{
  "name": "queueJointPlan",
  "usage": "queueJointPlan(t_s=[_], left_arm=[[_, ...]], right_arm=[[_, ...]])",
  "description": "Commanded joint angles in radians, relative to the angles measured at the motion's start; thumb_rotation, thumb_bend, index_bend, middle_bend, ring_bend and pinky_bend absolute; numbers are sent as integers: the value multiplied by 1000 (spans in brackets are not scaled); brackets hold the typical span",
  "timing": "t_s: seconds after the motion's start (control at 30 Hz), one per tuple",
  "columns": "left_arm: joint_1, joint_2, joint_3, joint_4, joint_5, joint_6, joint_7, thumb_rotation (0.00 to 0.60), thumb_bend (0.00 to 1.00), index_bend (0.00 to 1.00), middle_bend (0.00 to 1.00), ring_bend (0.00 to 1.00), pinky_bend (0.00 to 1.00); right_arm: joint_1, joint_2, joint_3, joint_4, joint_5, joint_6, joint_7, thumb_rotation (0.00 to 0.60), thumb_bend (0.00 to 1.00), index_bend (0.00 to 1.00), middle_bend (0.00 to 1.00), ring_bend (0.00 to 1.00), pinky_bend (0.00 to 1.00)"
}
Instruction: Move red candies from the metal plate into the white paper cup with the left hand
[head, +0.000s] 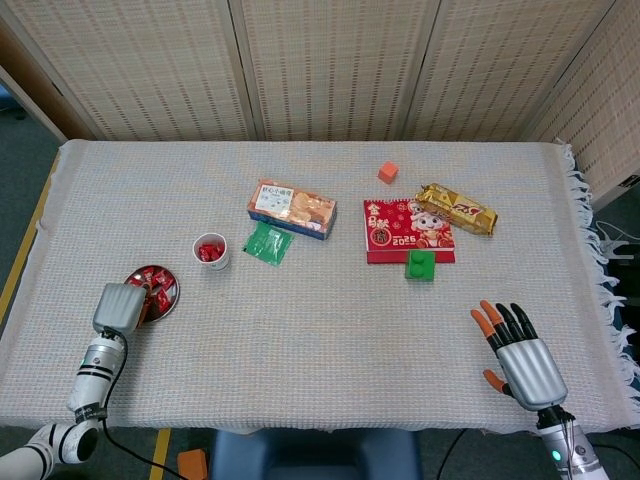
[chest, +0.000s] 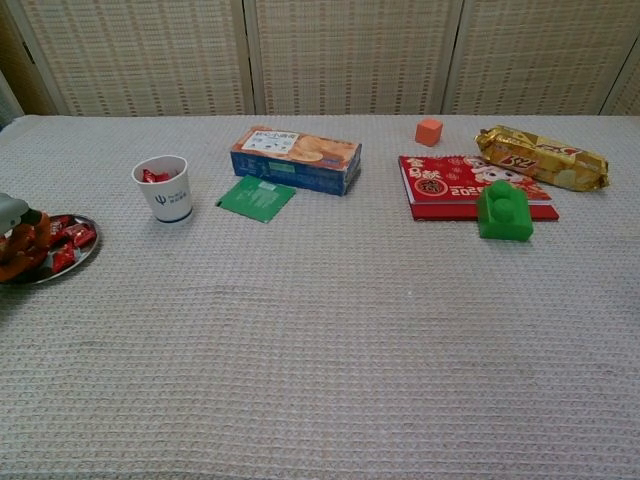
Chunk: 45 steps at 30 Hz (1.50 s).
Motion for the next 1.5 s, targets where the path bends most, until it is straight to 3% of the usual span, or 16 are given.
queueJointPlan(t_s=[0.03,0.47,0.77,0.93,1.5], left_arm=[[0,2,0,-3,3,4,-2,600,465,617,633,833,1000],[-6,51,-29,-94,21,70,7,600,465,624,649,833,1000],[-69,96,-96,-224,45,110,38,600,463,617,644,833,1000],[-136,76,-134,-256,37,80,78,600,464,610,634,833,1000],[-282,-87,-163,-40,-24,-39,92,600,462,562,581,833,1000]], right_arm=[[0,0,0,0,1,-1,-1,600,116,0,0,0,0],[0,0,2,1,4,-1,0,600,116,0,0,0,0],[5,-7,9,3,20,-12,-11,600,116,0,0,0,0],[8,-10,14,3,33,-19,-16,600,116,0,0,0,0],[3,-6,21,3,38,-1,-7,600,116,0,0,0,0]])
